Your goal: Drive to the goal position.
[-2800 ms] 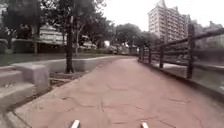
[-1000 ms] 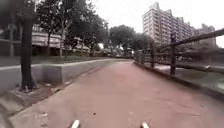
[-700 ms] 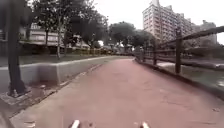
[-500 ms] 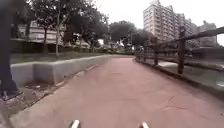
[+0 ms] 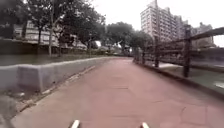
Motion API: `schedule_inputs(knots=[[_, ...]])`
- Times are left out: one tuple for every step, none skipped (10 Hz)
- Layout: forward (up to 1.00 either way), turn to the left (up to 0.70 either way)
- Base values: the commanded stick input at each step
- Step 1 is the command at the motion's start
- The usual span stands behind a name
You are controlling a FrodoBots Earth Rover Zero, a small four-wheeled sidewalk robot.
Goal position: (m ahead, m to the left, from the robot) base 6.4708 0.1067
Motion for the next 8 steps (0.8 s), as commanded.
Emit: schedule_inputs(knots=[[0.70, 0.00], [0.70, 0.00], [0.70, 0.00], [0.70, 0.00], [0.70, -0.30], [0.70, -0.26], [0.70, -0.06], [0.70, 0.00]])
